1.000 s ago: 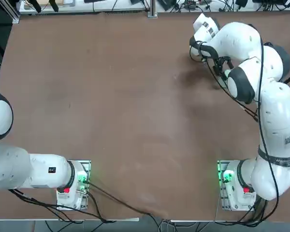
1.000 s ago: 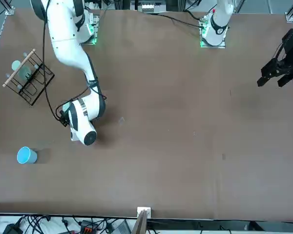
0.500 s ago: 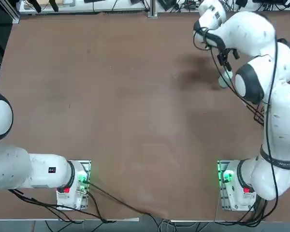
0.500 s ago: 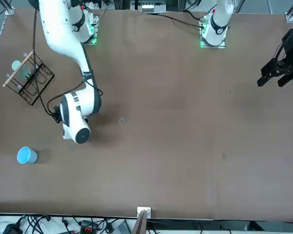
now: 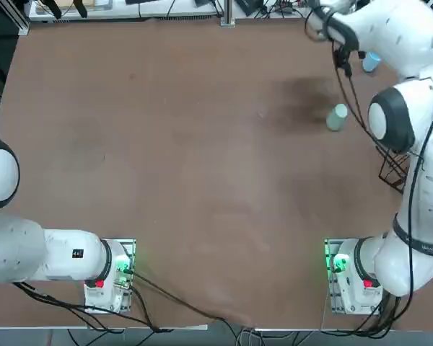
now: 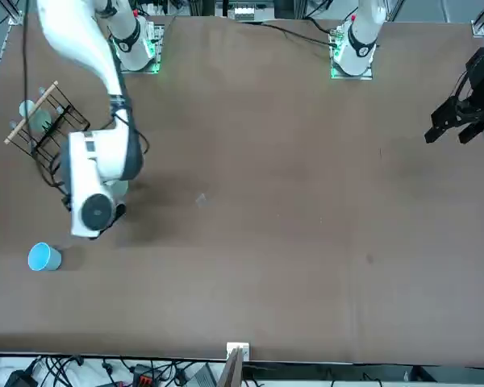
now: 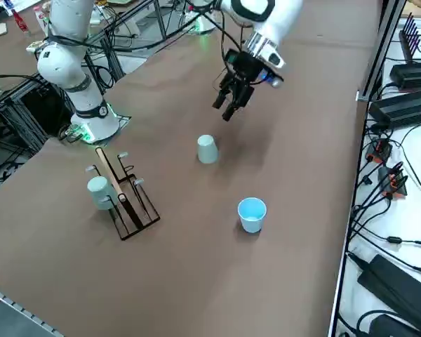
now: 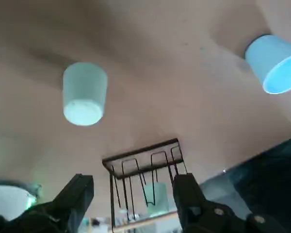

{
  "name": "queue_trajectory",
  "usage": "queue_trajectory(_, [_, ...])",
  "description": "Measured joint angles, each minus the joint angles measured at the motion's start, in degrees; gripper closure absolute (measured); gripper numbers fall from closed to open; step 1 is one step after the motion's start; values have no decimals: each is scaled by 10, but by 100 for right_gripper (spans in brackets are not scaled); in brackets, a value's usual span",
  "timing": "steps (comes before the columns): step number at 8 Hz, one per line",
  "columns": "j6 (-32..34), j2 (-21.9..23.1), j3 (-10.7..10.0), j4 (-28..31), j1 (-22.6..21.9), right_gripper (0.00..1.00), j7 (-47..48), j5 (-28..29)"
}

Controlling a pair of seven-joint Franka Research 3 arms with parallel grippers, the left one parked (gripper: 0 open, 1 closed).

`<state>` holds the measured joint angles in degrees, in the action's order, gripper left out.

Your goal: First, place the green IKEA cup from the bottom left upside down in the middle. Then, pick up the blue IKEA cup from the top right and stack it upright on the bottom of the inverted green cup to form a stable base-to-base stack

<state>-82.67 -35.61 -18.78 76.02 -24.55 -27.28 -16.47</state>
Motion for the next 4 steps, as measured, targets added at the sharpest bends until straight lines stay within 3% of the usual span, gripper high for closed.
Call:
queue_trajectory(2, [-38,0,0,-44,63,0,-3,49])
queue_trajectory(4, [-136,-8,1,-47,126,0,-49,85])
